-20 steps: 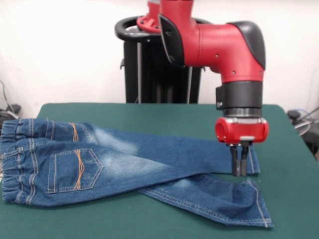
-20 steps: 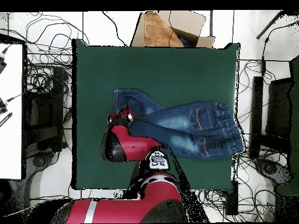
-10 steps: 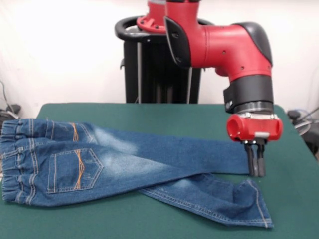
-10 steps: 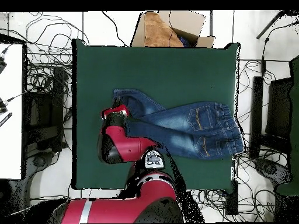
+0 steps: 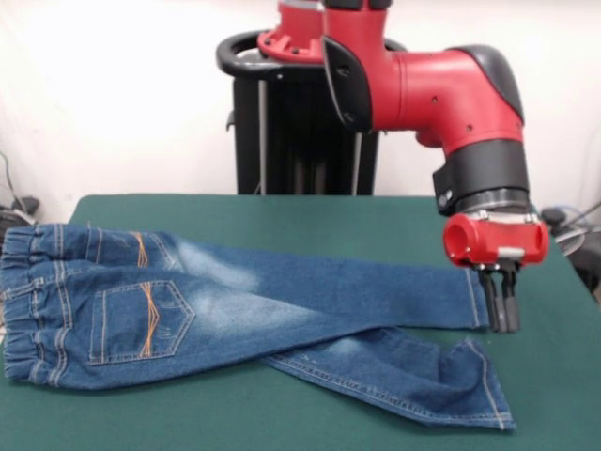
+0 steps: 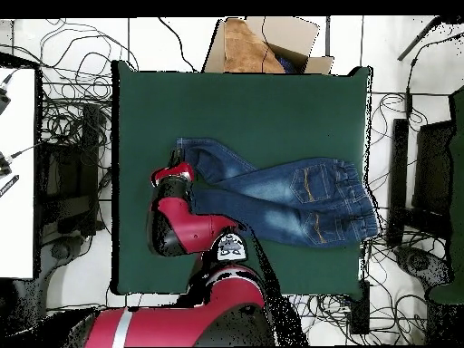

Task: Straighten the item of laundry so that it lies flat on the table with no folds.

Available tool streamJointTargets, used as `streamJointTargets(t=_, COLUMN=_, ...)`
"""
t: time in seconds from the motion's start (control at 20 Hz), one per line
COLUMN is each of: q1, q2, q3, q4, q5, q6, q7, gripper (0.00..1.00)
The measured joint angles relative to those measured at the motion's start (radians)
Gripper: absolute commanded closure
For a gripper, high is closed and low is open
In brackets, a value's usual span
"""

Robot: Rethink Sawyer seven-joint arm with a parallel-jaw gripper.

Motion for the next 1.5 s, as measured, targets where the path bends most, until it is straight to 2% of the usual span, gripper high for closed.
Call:
streamJointTargets(t=0.3, q1=0.002, q2=0.047, q3=0.000, q4=-0.031, q5=0.003, q6=0.000, q7=0.000, gripper=1.00)
streamJointTargets(t=0.7, q1=0.035, q2=0.085, q3=-0.021, q4=-0.056, q5=0.053, q6=0.000, q7=0.000, gripper=1.00)
streamJointTargets(t=1.1, q1=0.074, q2=0.083, q3=-0.054, q4=-0.056, q5=0.086, q6=0.000, q7=0.000, gripper=1.00)
streamJointTargets(t=1.5, q1=0.072, q2=0.105, q3=-0.056, q4=-0.086, q5=0.086, q6=0.000, q7=0.000, gripper=1.00)
